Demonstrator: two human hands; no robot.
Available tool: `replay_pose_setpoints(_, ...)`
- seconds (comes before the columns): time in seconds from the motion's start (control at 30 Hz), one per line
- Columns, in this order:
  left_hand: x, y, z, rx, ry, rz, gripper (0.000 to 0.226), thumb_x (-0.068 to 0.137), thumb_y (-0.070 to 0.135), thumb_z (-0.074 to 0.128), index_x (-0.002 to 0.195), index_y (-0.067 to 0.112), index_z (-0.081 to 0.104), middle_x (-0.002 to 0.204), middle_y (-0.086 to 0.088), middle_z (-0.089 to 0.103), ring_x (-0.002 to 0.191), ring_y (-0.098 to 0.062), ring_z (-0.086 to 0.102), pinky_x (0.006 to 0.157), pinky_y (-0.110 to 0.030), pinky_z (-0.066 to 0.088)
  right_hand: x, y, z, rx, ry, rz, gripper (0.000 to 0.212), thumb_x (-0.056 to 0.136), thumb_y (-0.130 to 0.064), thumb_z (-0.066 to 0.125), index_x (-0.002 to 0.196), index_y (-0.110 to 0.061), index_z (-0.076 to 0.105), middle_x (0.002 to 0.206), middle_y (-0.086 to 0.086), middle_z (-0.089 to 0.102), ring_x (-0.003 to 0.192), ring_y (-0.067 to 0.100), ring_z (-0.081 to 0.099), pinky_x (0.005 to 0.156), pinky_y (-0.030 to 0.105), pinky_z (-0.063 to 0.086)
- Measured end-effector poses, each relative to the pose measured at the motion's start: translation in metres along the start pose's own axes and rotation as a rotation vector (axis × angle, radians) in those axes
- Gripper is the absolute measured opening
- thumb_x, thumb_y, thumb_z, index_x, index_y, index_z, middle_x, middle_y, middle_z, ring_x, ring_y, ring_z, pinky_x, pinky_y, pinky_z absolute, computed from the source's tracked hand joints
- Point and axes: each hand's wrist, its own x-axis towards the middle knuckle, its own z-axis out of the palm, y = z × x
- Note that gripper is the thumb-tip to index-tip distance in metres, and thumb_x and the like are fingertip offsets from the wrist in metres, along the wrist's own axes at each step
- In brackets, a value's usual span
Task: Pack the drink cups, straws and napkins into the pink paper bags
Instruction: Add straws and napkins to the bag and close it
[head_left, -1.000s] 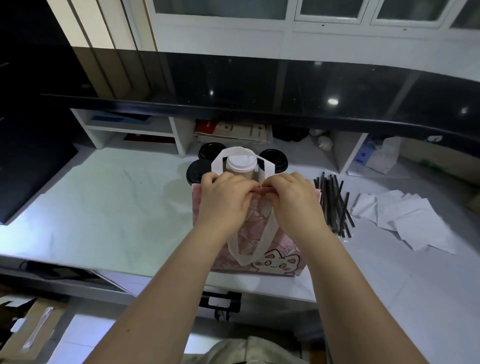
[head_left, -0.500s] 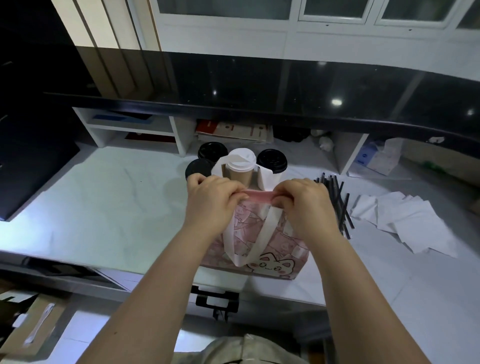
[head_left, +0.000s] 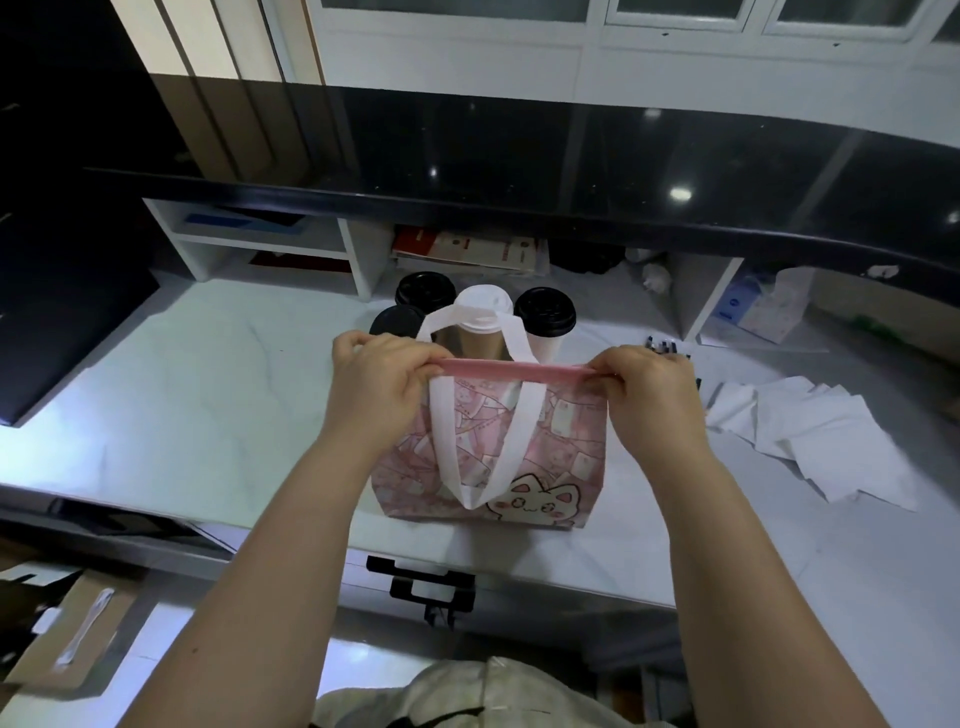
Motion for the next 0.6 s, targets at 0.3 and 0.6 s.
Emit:
replay_pose_setpoints(0.3,-0.0007,0.0051,0.0084,-0.020,0.085,-0.059,0.023,0.089,0.021,0.053,0.087,0.027,0.075,0.080,0.011,0.071,0.080,-0.014,0.060,0.086,-0.032,0.023,-0.0054,-0.0066,0.0023,0.131,0.053,0.112,0.019,0.076,0.006,0.060,0.079,-0.008,0.074,0.076,0.007,0.067,0.079,0.028,0.057,0.073,0.037,0.046)
replay_pose_setpoints(0.6,0.0009,-0.0003,0.0002,-0.058,0.034,-0.044,0.011,0.090,0.022,0.069,0.095,0.029,0.074,0.086,0.014,0.071,0.085,-0.006,0.054,0.094,-0.034,0.027,-0.0082,-0.0042,0.0062,0.087,0.117,-0.002,0.020,0.079,0.002,0.070,0.093,-0.011,0.074,0.087,0.002,0.071,0.088,0.032,0.054,0.078,0.042,0.044)
